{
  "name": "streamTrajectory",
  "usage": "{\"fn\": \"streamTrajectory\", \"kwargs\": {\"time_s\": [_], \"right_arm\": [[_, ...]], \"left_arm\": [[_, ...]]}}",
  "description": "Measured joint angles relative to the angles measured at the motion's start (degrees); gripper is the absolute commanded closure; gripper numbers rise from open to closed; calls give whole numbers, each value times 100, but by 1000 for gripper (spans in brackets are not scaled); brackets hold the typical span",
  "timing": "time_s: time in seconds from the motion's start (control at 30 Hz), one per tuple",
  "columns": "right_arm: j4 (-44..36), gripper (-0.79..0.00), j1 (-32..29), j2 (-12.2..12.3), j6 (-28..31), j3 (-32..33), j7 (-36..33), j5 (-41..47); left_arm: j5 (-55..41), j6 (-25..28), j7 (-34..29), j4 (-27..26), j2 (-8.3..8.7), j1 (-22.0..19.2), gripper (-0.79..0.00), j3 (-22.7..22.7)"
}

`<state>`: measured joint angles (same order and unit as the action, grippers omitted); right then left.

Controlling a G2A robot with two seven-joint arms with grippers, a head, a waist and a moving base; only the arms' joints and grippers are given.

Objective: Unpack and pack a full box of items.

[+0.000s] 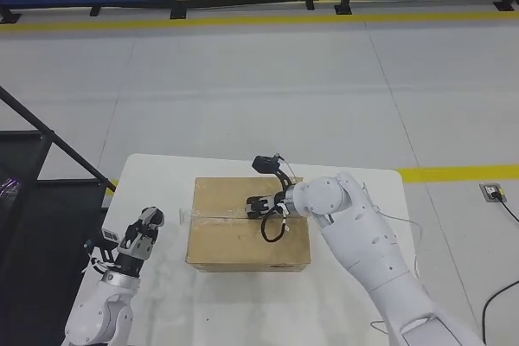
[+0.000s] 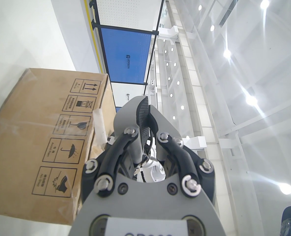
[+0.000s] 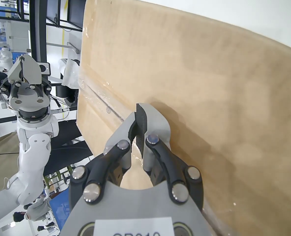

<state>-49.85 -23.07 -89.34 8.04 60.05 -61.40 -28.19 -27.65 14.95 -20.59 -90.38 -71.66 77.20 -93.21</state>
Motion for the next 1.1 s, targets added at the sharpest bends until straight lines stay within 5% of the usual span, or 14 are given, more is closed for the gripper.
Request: {"fn": "streamTrajectory", "kwargs": {"time_s": [0.63,0.93,1.1], "right_arm": [[-2192,0,-1538,619,-804,1312,-37,-598],[-3539,0,-2460,739,-164,1379,1077,-1005],[-3530,0,-2559,756,10,1278,1346,-1017]], "left_arm": [[95,-28,-7,-24,-5,-79,0,97],[134,-57,-81,-361,-4,-64,0,150],[316,-164,-65,-397,-15,-148,0,340]]}}
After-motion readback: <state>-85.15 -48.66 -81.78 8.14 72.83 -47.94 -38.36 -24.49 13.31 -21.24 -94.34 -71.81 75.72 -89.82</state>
